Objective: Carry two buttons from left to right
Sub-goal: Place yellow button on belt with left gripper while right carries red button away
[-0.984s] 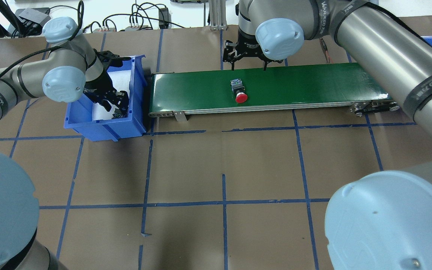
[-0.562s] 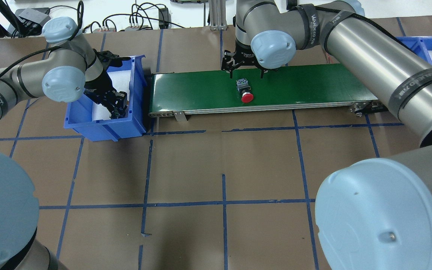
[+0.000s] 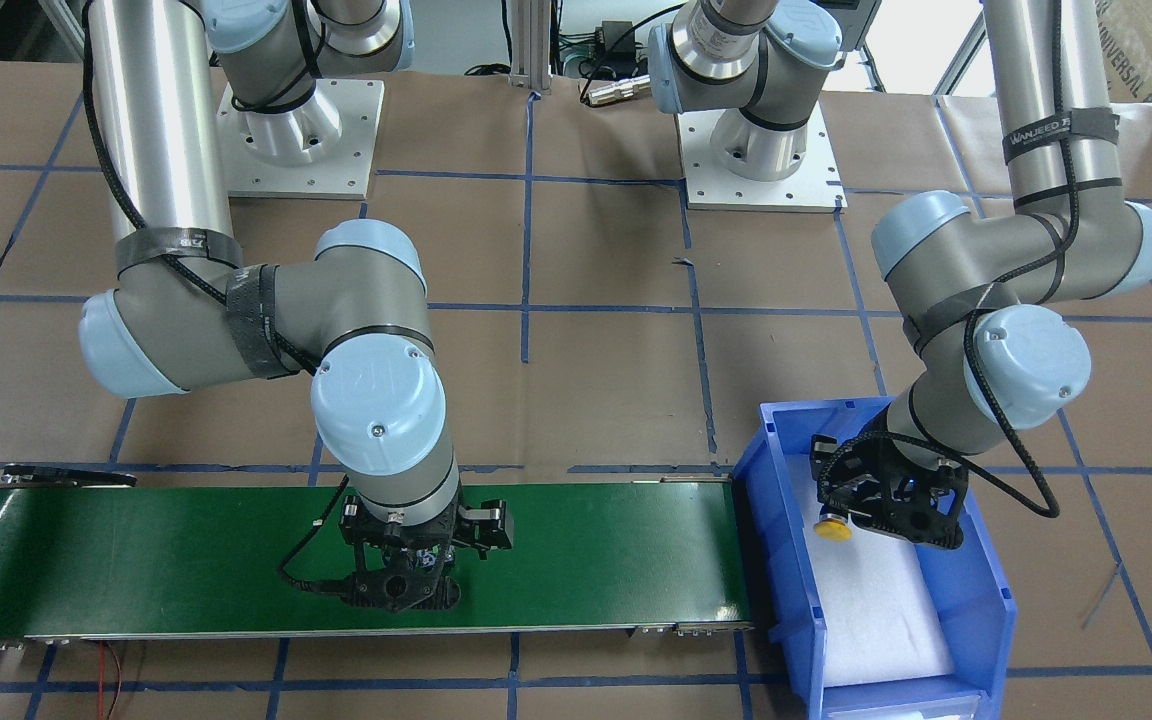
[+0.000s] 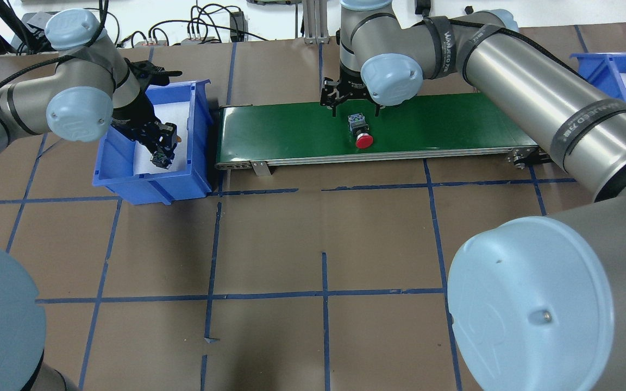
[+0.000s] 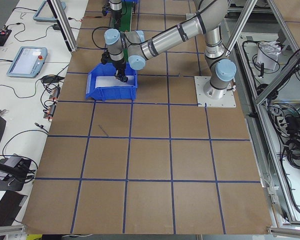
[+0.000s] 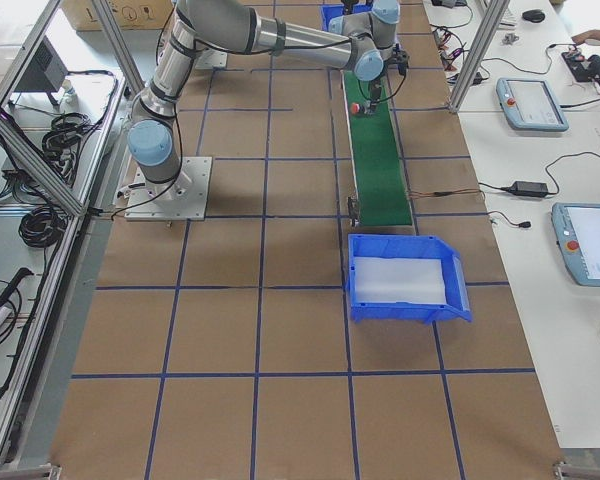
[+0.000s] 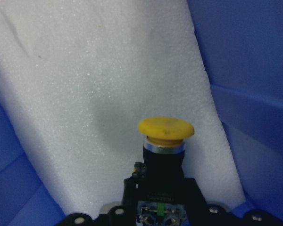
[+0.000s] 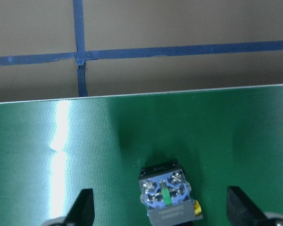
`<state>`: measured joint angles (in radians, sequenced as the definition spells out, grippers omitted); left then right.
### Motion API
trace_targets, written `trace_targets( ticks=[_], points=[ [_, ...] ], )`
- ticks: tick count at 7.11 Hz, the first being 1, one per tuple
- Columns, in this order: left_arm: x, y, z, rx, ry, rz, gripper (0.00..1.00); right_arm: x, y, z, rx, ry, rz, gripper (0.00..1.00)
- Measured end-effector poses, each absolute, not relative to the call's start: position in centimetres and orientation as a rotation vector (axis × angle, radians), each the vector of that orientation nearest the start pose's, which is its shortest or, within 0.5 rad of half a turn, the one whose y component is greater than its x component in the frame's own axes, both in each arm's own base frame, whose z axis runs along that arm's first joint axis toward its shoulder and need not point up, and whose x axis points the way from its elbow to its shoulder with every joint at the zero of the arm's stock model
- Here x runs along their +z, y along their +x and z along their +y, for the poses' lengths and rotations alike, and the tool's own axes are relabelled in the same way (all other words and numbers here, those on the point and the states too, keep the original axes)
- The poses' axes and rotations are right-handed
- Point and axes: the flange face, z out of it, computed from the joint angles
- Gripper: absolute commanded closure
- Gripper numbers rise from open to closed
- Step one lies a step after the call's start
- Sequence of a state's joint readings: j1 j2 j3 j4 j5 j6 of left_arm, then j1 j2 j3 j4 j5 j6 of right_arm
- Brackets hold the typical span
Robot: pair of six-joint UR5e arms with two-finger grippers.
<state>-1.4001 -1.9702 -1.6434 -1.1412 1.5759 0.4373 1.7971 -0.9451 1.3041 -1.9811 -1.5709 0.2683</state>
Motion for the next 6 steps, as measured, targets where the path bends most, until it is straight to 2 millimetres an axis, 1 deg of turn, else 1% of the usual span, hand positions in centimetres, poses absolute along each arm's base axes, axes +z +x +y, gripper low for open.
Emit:
trace_targets(
  ticks=[1,2,3,4,5,6],
  points=[
    [29.1,-2.8,-61.9,0.041,0.417,3.114,0.79,27.0,29.0,-67.3,-0.067,0.054,3.130,0.10],
    [31.4,-3.0,-61.1,0.022,0.413,3.110,0.79,26.5,28.6,-67.3,-0.053,0.033,3.134,0.19],
    [34.1,-3.2,-60.3,0.002,0.391,3.109,0.79,26.2,28.2,-67.2,-0.043,0.017,3.136,0.42],
    [36.5,-3.9,-59.6,-0.005,0.346,3.114,0.79,26.1,27.9,-67.2,-0.039,0.003,3.136,0.56],
    [38.3,-5.8,-59.1,-0.003,0.307,3.119,0.79,26.1,27.7,-67.2,-0.035,-0.012,3.136,0.67],
    [39.9,-8.9,-58.6,-0.014,0.278,3.120,0.79,26.1,27.4,-67.2,-0.026,-0.024,3.135,0.78]
  ],
)
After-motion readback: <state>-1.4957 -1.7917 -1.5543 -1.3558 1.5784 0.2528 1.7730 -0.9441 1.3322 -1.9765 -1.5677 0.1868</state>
